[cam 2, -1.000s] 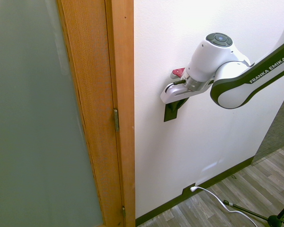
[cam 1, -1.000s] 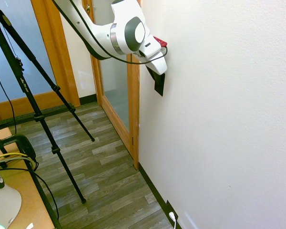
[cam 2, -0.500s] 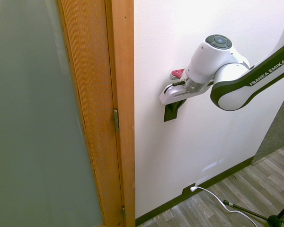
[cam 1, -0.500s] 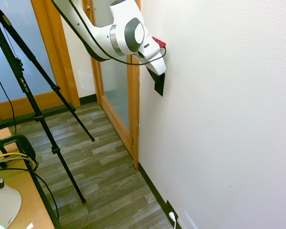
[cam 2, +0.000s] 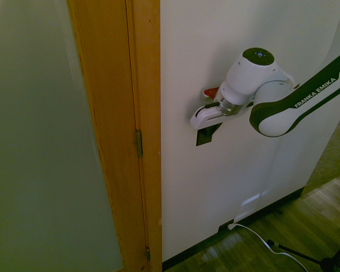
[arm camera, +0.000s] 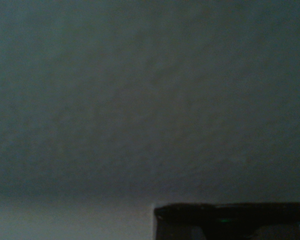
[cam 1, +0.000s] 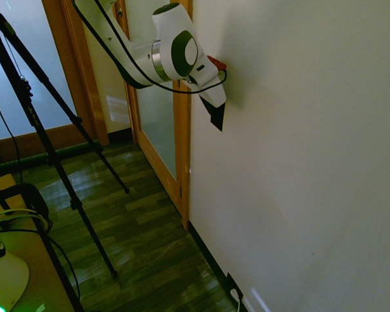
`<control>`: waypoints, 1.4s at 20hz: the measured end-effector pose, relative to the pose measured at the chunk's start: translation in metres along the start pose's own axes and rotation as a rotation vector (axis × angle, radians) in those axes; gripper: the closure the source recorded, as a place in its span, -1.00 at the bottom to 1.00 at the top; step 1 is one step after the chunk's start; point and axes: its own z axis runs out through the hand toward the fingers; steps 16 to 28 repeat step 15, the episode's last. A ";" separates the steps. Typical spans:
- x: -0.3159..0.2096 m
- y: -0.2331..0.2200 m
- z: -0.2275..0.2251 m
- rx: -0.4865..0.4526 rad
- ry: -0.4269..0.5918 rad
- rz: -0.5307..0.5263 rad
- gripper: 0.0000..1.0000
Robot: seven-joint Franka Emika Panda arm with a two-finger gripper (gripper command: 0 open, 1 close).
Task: Turn off the light
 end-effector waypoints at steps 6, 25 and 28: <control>-0.004 0.006 0.003 -0.002 -0.001 -0.021 -1.00; -0.030 0.035 0.014 0.015 -0.004 -0.050 -1.00; -0.030 0.035 0.014 0.015 -0.004 -0.050 -1.00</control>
